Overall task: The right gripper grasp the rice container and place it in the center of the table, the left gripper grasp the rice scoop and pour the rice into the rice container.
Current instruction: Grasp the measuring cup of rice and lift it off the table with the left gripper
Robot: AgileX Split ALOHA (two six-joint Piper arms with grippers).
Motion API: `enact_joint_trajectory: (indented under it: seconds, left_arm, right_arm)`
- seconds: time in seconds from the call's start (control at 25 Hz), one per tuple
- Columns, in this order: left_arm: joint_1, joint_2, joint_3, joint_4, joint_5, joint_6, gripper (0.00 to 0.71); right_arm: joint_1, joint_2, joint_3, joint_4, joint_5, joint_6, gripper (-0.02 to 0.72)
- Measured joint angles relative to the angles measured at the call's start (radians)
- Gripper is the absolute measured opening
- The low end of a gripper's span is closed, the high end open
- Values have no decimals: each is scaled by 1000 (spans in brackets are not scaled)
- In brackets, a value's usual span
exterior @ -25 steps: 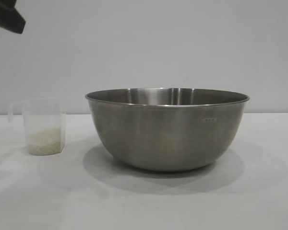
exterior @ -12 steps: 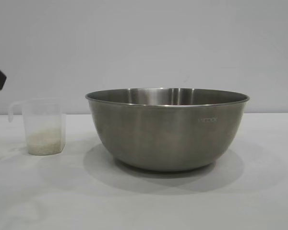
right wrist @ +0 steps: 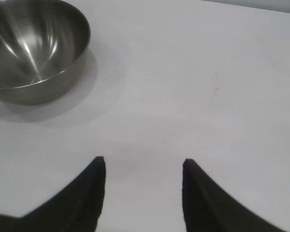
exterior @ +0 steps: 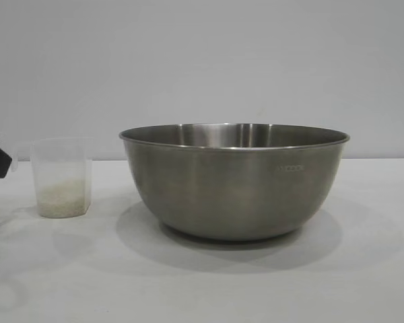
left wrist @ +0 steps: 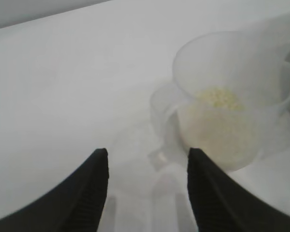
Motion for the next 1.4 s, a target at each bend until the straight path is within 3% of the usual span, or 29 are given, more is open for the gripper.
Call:
enact_joint_trajectory:
  seconds: [1.28,1.4]
  left_arm:
    - [0,71,-256,-19,-7,-14,326]
    - [0,72,-285,35,-7,-16,85]
  right_arm:
    - [0,0,0,0,0,0,365]
    - [0,0,0,0,0,0,365]
